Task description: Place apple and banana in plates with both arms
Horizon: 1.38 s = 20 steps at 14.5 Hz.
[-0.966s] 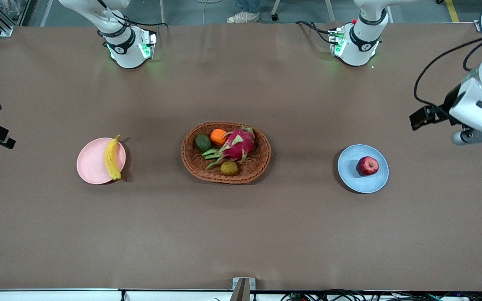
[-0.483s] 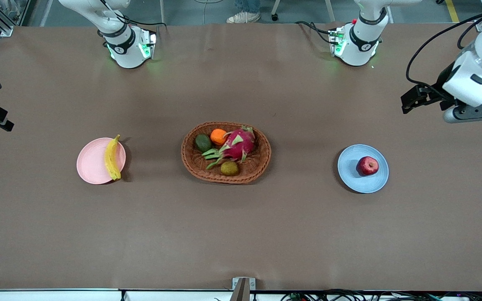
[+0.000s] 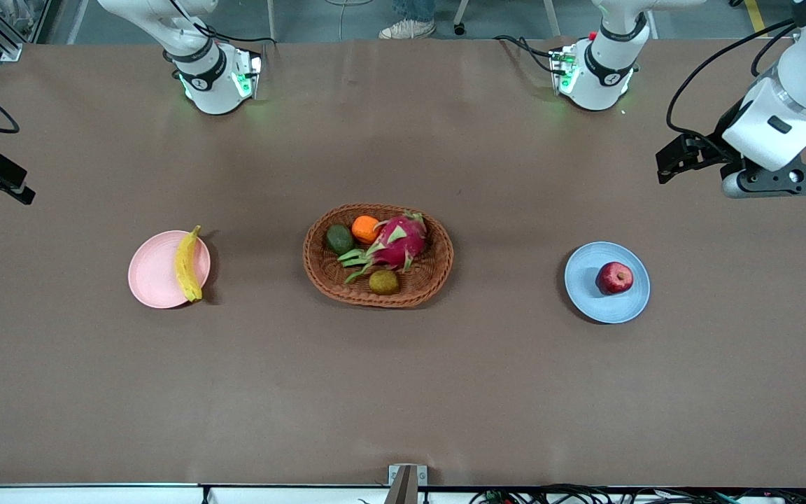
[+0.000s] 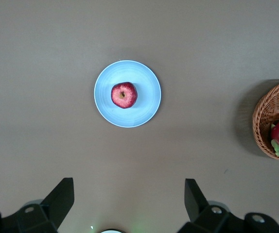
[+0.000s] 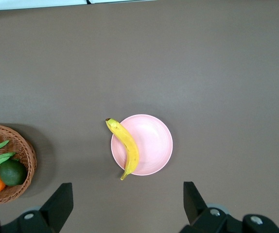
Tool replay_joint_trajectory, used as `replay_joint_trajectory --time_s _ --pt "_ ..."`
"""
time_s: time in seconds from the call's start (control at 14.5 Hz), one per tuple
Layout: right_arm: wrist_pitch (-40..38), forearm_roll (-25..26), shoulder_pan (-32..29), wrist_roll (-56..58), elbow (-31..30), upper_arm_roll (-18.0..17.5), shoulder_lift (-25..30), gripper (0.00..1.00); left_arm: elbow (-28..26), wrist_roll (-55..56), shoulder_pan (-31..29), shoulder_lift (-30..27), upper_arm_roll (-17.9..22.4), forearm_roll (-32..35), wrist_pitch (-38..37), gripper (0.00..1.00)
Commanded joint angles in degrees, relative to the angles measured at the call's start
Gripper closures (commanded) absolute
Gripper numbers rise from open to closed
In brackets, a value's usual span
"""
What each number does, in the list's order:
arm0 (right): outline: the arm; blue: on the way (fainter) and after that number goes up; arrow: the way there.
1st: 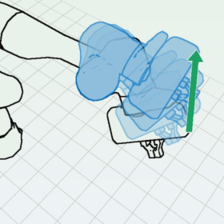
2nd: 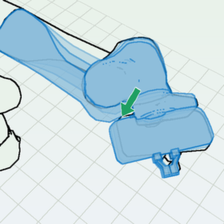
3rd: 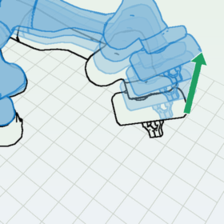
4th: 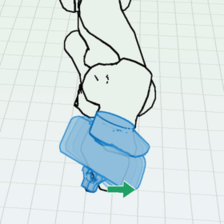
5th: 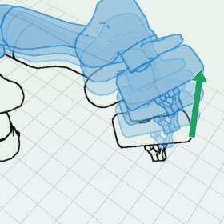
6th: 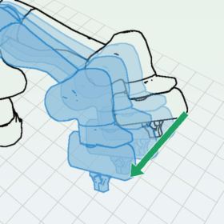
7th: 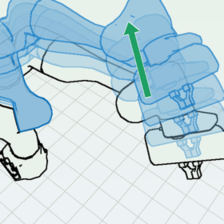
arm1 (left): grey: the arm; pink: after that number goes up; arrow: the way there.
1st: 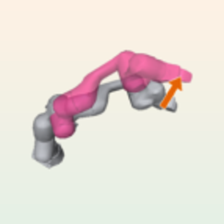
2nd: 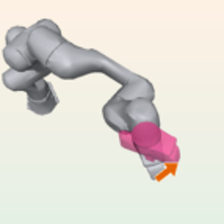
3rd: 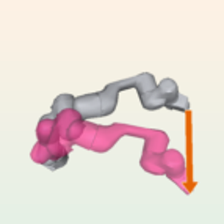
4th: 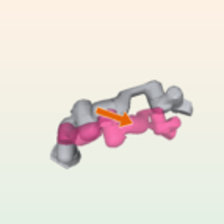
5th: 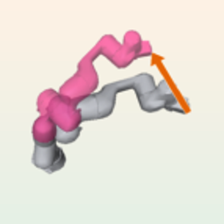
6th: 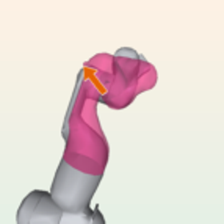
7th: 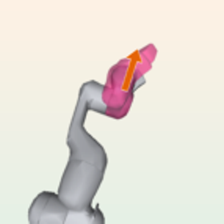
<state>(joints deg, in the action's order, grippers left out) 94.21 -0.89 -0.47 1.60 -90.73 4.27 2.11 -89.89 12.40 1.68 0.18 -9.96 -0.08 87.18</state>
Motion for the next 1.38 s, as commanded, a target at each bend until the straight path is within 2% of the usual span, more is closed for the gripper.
replay_joint_trajectory --time_s 0.0,0.76,0.97,1.31 --pt "1.33 1.24 0.39 0.07 -3.4 0.03 2.72 0.0 -1.51 -1.67 -0.45 -1.41 0.12 -0.54 0.89 0.0" --pt "0.98 2.03 0.21 0.33 -5.06 0.12 3.16 0.0 -3.1 -5.46 -2.47 -5.27 0.56 -0.28 -0.26 0.0" --pt "1.42 3.42 0.39 0.16 -7.7 0.12 5.44 0.0 -2.92 -5.46 -2.74 -5.45 0.73 -0.36 -0.26 0.0" --pt "1.33 3.79 0.39 0.16 -7.62 0.03 5.44 0.0 -1.96 -5.46 -2.74 -4.75 0.91 -0.19 -0.26 0.0"
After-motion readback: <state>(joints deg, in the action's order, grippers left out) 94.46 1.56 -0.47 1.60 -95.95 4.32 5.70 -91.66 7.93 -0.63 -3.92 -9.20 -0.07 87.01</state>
